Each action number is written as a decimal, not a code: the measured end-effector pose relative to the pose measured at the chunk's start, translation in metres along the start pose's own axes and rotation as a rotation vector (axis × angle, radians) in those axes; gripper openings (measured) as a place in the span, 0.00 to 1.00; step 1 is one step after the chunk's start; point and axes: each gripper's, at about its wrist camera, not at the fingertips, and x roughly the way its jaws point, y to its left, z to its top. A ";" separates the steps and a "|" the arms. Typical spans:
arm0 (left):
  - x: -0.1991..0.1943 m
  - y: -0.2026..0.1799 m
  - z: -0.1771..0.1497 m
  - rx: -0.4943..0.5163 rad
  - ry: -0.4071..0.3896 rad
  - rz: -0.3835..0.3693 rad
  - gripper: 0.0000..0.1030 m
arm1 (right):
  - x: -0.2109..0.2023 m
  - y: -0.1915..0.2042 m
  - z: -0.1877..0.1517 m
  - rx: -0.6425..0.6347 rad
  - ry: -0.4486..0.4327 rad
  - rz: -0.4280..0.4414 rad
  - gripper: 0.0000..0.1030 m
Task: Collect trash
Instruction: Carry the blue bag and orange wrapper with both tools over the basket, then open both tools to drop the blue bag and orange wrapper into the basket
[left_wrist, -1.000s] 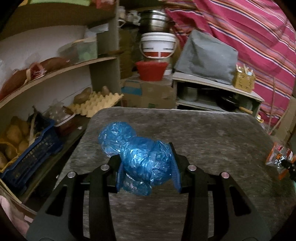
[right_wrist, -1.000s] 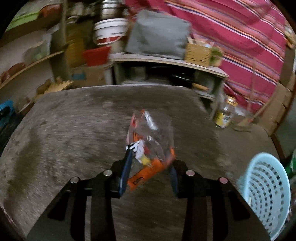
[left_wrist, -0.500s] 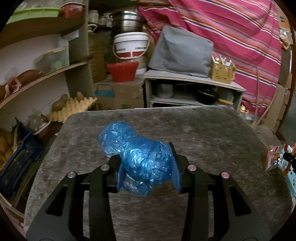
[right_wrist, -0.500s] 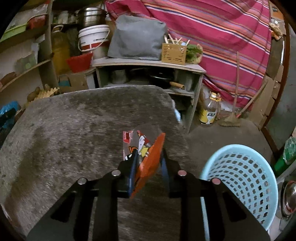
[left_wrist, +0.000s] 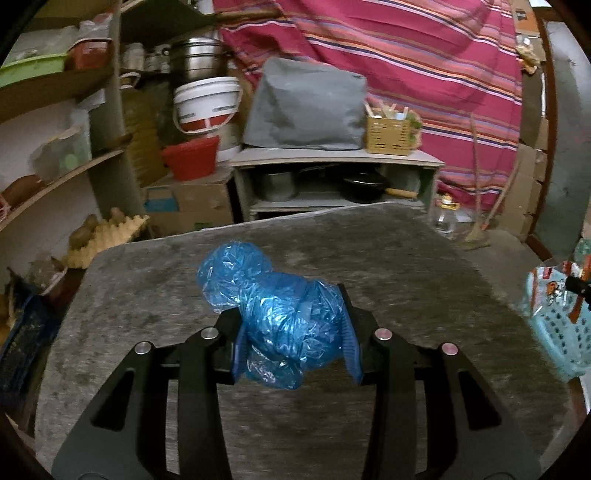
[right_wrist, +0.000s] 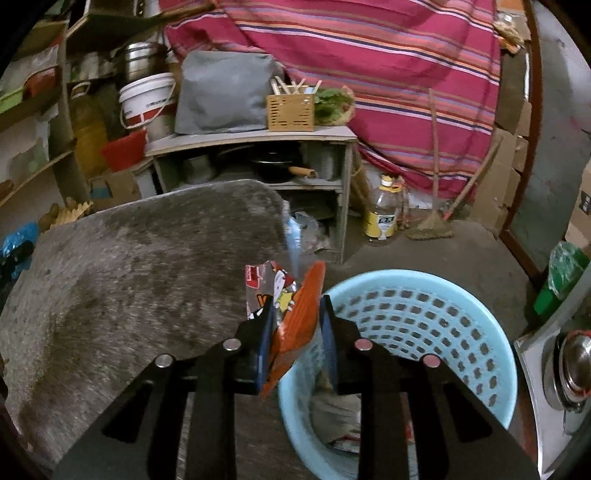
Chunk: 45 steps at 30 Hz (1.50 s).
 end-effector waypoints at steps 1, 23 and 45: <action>0.000 -0.005 0.002 0.004 0.001 -0.006 0.38 | -0.002 -0.008 -0.001 0.011 -0.001 0.000 0.24; -0.001 -0.179 0.000 0.133 -0.027 -0.215 0.38 | -0.024 -0.105 -0.022 0.129 -0.010 -0.018 0.24; -0.003 -0.314 -0.007 0.184 0.006 -0.450 0.48 | -0.023 -0.165 -0.041 0.261 0.007 -0.042 0.24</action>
